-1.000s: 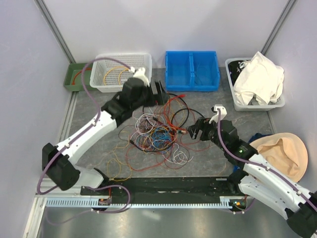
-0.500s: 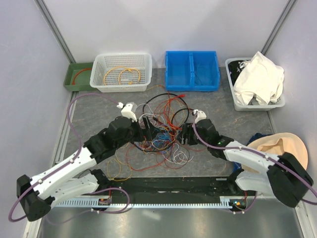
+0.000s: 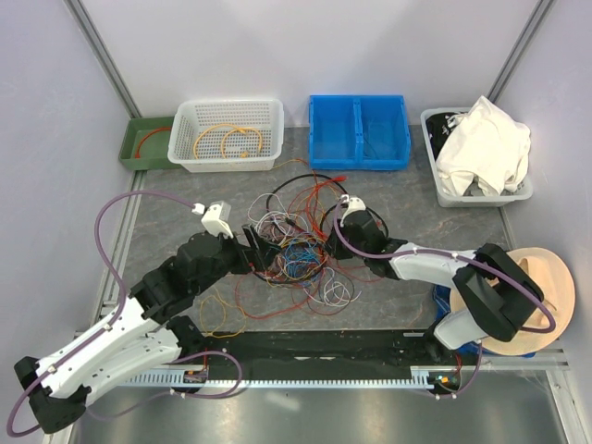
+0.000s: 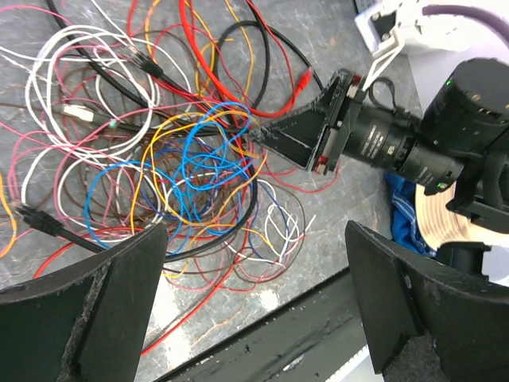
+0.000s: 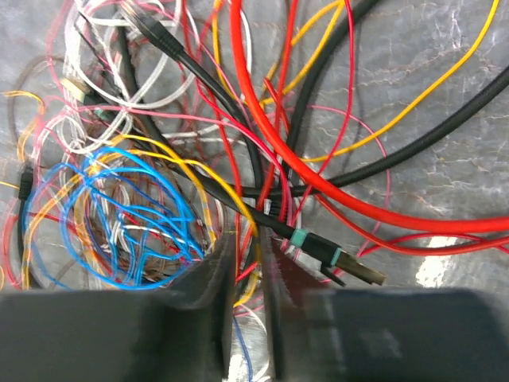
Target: Untangle the cables
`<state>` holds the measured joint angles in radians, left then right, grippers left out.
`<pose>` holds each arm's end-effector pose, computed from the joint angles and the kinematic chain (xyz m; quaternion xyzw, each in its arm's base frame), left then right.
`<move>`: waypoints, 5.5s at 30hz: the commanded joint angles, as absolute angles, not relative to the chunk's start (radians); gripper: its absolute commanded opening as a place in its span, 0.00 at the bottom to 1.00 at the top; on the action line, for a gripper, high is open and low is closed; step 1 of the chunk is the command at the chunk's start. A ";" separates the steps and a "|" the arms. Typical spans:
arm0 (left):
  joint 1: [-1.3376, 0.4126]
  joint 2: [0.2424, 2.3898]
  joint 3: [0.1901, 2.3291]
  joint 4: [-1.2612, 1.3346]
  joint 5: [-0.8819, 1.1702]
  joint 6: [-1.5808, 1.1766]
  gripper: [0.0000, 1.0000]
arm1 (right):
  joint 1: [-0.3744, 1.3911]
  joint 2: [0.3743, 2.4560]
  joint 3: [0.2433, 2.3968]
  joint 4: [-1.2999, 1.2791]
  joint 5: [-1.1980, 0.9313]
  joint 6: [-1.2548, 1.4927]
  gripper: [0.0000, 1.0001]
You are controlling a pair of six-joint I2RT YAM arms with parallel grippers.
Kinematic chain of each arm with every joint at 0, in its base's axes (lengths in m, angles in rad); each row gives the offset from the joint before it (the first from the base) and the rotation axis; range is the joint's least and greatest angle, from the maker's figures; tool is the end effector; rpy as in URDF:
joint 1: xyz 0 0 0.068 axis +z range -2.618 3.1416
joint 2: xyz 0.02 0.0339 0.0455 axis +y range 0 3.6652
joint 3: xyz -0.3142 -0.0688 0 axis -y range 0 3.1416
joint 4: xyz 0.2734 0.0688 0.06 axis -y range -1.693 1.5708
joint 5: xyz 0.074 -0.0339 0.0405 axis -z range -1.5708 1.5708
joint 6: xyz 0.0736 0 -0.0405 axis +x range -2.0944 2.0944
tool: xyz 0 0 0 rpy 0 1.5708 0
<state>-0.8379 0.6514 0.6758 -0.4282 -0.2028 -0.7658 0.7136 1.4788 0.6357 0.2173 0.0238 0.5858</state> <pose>0.1290 -0.1211 0.3133 -0.0258 0.8317 -0.3352 0.4419 0.2562 0.2195 0.1757 -0.0515 0.8889 0.2669 0.3688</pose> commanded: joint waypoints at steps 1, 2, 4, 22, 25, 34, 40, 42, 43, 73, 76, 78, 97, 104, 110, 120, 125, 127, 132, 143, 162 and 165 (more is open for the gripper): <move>-0.841 0.643 0.673 -0.457 -0.253 -0.770 1.00 | 0.716 1.447 0.660 0.262 0.046 0.589 0.11; -0.841 0.638 0.675 -0.459 -0.267 -0.769 1.00 | 0.719 1.424 0.657 0.256 0.054 0.589 0.09; -0.841 0.621 0.681 -0.460 -0.294 -0.764 1.00 | 0.724 1.341 0.676 0.201 0.080 0.575 0.01; -0.839 0.571 0.707 0.068 -0.226 -0.453 1.00 | 0.788 0.956 1.202 -0.331 0.077 0.479 0.00; -0.839 0.609 0.634 0.292 -0.111 -0.413 1.00 | 0.790 0.940 1.226 -0.359 0.063 0.482 0.00; -0.839 0.742 0.502 0.712 0.141 -0.374 1.00 | 0.790 0.893 1.235 -0.414 0.046 0.480 0.00; -0.841 0.857 0.567 0.701 0.161 -0.336 0.99 | 0.790 0.874 1.226 -0.417 0.012 0.485 0.00; -0.839 0.906 0.589 0.695 0.161 -0.324 1.00 | 0.790 0.868 1.226 -0.416 0.003 0.486 0.00; -0.841 0.925 0.598 0.693 0.158 -0.319 1.00 | 0.790 0.867 1.227 -0.417 0.002 0.488 0.00; -0.396 1.397 1.463 -0.187 -0.044 -0.578 0.02 | 0.790 0.717 1.071 -0.446 0.250 0.437 0.92; -0.341 1.520 1.567 -0.216 -0.127 -0.534 0.02 | 0.788 0.684 1.019 -0.430 0.281 0.433 0.91; -0.304 1.598 1.629 -0.230 -0.187 -0.489 0.02 | 0.790 0.675 0.976 -0.419 0.294 0.434 0.91; -0.092 2.194 2.306 -0.486 -0.184 -0.468 0.97 | 0.790 0.801 0.788 -0.258 0.273 0.454 0.91; -0.133 1.930 2.108 -0.451 -0.154 -0.482 0.99 | 0.790 0.831 0.772 -0.238 0.247 0.480 0.91; -0.290 1.536 1.609 -0.341 -0.074 -0.511 1.00 | 0.790 0.837 0.703 -0.167 0.271 0.534 0.90; -0.572 1.047 0.968 -0.308 -0.106 -0.570 1.00 | 0.790 1.023 0.670 -0.060 0.269 0.532 0.96; -0.591 0.836 0.781 -0.328 -0.113 -0.609 1.00 | 0.792 1.202 0.678 0.116 0.163 0.571 0.93; -0.591 0.764 0.758 -0.356 -0.115 -0.614 1.00 | 0.792 1.267 0.704 0.147 0.156 0.571 0.91; -0.592 0.681 0.718 -0.410 -0.081 -0.632 1.00 | 0.792 1.488 0.794 0.198 0.176 0.542 0.84; -0.592 0.584 0.695 -0.457 -0.138 -0.609 1.00 | 0.796 1.554 0.914 0.171 0.193 0.502 0.04; -0.592 0.542 0.431 0.512 0.061 -0.604 1.00 | 0.877 1.144 1.482 -0.471 0.123 0.462 0.00; -0.592 0.529 0.373 0.724 0.064 -0.557 1.00 | 0.877 1.123 1.489 -0.486 0.112 0.474 0.00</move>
